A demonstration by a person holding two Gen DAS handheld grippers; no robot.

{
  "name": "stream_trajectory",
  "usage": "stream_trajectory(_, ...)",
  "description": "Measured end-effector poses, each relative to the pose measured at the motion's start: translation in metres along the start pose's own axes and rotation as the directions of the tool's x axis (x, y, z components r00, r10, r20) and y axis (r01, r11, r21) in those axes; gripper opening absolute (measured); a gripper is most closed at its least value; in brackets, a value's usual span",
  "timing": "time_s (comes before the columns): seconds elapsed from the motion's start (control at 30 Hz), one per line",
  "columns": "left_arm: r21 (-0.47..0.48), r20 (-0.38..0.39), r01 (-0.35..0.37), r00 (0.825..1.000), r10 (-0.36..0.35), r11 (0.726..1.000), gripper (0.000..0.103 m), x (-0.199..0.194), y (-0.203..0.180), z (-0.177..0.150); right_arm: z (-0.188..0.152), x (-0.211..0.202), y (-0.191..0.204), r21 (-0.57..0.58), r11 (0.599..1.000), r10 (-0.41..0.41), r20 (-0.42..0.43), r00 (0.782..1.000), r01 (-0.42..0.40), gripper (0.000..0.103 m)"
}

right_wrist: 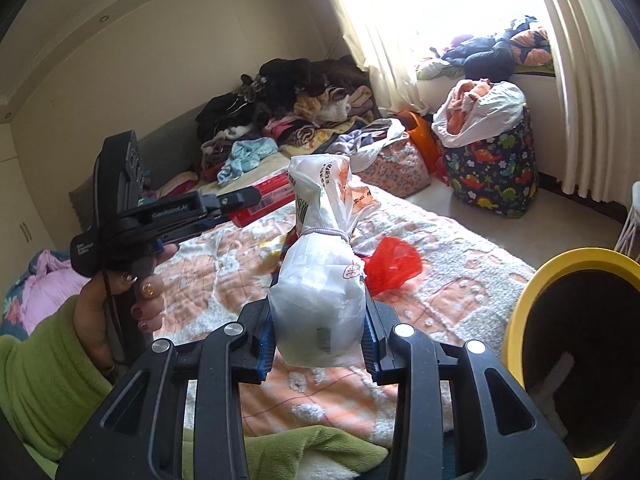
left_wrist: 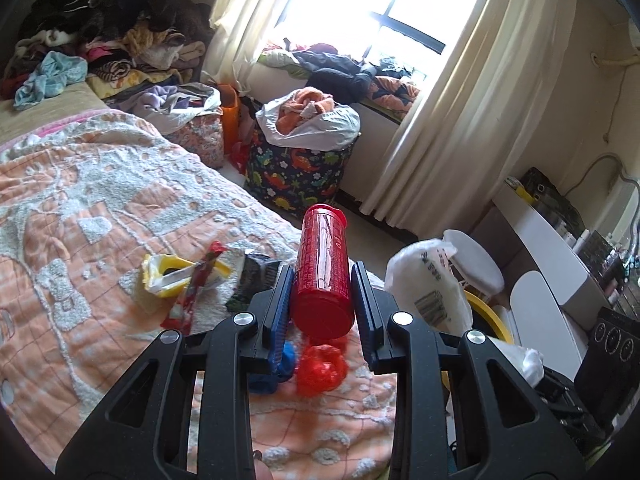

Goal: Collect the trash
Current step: 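Carry the white bag and red bottle over the yellow bin with both grippers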

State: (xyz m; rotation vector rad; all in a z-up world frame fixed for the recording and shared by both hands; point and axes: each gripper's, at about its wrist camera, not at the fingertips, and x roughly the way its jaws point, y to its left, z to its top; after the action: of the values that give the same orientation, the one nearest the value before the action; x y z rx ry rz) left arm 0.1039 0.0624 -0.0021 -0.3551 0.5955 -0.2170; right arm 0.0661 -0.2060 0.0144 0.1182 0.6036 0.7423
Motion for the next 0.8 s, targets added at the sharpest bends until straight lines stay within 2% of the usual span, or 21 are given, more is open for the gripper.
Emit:
stream_trajectory(0.37, 0.079, -0.038, 0.054, 0.998, -0.051, 0.995, 0.023, 0.02, -0.045, -0.007, 0.005, -0.028, -0.046, 0.095, 0.991, -0.098, 0.061, 0.993, 0.092, 0.033)
stream_trajectory(0.8, 0.15, -0.092, 0.113, 0.991, -0.1, 0.982, 0.023, 0.037, -0.083, -0.022, 0.0, -0.055, -0.089, 0.197, 0.966, -0.191, 0.095, 0.977, 0.169, 0.033)
